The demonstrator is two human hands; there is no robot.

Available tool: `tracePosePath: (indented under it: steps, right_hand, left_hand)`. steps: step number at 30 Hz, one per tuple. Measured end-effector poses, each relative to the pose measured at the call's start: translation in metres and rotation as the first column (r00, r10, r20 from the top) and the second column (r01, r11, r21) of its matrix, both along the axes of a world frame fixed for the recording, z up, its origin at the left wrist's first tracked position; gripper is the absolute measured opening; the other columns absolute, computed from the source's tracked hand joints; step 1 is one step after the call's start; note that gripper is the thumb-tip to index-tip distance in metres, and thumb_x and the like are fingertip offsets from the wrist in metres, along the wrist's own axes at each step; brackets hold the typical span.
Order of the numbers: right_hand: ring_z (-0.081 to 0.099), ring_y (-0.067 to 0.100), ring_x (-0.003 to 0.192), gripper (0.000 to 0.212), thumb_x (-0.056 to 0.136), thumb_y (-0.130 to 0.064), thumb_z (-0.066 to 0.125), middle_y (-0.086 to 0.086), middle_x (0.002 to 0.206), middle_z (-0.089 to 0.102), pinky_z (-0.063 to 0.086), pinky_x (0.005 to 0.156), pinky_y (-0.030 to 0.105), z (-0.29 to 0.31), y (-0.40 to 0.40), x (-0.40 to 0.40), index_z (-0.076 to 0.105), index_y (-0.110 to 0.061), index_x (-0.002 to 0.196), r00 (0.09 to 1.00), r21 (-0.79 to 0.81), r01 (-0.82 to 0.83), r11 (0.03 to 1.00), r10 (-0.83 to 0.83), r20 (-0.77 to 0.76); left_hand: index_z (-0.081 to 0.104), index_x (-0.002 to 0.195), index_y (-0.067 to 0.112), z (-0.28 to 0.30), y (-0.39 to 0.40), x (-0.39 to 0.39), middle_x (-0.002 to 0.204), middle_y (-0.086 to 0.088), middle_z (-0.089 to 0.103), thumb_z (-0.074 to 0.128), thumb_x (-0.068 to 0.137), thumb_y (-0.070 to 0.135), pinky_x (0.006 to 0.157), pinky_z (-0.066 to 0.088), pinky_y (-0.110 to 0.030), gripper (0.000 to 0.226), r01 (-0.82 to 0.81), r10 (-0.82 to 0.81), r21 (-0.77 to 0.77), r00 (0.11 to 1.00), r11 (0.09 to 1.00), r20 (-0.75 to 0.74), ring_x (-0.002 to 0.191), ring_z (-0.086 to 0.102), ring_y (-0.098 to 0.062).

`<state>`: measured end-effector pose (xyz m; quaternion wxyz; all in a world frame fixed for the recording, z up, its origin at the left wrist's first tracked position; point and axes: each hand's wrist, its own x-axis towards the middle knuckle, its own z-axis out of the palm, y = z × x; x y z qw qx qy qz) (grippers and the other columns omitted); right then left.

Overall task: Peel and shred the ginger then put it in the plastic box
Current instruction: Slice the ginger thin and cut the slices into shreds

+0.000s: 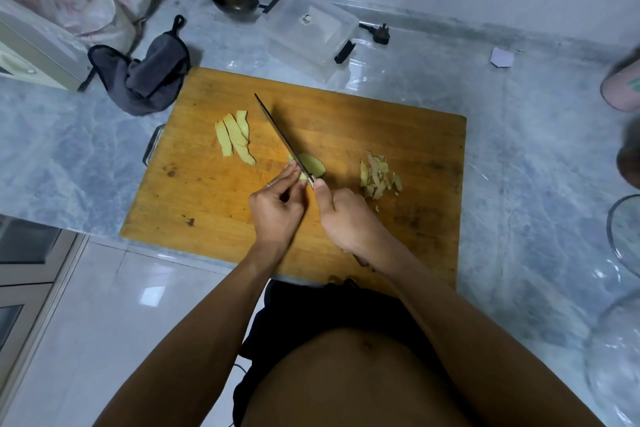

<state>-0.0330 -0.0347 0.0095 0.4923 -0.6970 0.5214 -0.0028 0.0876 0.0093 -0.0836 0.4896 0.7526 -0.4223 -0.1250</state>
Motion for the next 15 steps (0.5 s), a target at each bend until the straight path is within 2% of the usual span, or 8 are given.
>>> tracePosePath:
  steps: [2,4,7,9,12,15]
  right_hand:
    - [0.045,0.024,0.077,0.061,0.107,-0.050,0.021,0.000,0.059,0.040,0.031,0.071,0.031,-0.005,-0.002,0.001,0.040,-0.019,0.057,1.000,-0.004,0.000,1.000,0.000,0.003]
    - [0.045,0.024,0.072,0.063,0.107,-0.050,0.021,-0.001,0.057,0.041,0.039,0.072,0.035,-0.007,-0.003,-0.002,0.041,-0.019,0.056,1.000,0.000,0.012,1.000,-0.012,0.014]
    - [0.041,0.020,0.056,0.065,0.106,-0.053,0.019,0.000,0.057,0.044,0.049,0.084,0.041,-0.006,-0.005,-0.003,0.047,-0.020,0.058,1.000,0.045,0.019,0.999,-0.020,0.022]
    - [0.045,0.016,0.054,0.064,0.105,-0.053,0.020,0.001,0.058,0.049,0.050,0.077,0.040,-0.003,-0.006,-0.004,0.052,-0.018,0.062,0.999,0.067,0.035,0.997,-0.037,0.034]
    - [0.057,0.024,0.057,0.070,0.105,-0.053,0.023,0.007,0.060,0.057,0.050,0.063,0.038,0.002,-0.007,-0.009,0.062,-0.007,0.070,0.999,0.048,0.035,0.998,-0.037,0.038]
    - [0.060,0.027,0.058,0.075,0.106,-0.052,0.022,0.009,0.060,0.058,0.050,0.063,0.039,0.009,-0.008,-0.013,0.064,0.001,0.074,0.999,0.014,-0.024,1.000,0.023,0.035]
  left_hand:
    - [0.074,0.110,0.004,0.001,0.001,0.001,0.116,-0.008,0.070,0.069,0.084,0.007,0.100,0.050,-0.025,0.027,0.007,-0.007,0.004,1.000,1.000,0.012,0.112,0.062,-0.003]
    - [0.073,0.111,0.005,0.000,0.000,0.003,0.118,-0.007,0.070,0.070,0.085,0.007,0.100,0.051,-0.027,0.027,0.030,-0.030,0.005,0.999,1.000,0.023,0.113,0.063,-0.005]
    - [0.074,0.113,0.005,-0.001,0.002,0.004,0.119,-0.007,0.070,0.071,0.086,0.006,0.100,0.050,-0.026,0.027,0.037,-0.038,0.011,0.998,0.999,0.051,0.114,0.063,-0.007]
    - [0.075,0.111,0.005,-0.002,0.002,0.003,0.118,-0.007,0.070,0.072,0.085,0.005,0.100,0.049,-0.021,0.026,0.019,-0.020,0.009,0.996,1.000,0.084,0.111,0.064,-0.007]
    - [0.075,0.108,0.004,-0.003,0.002,0.001,0.116,-0.007,0.071,0.073,0.084,0.003,0.098,0.045,-0.013,0.024,0.012,-0.013,0.011,0.994,1.000,0.106,0.108,0.064,-0.006]
    - [0.076,0.107,0.003,-0.002,0.001,0.001,0.115,-0.008,0.071,0.074,0.084,0.002,0.097,0.042,-0.009,0.024,0.015,-0.015,0.005,0.993,1.000,0.120,0.105,0.062,-0.004]
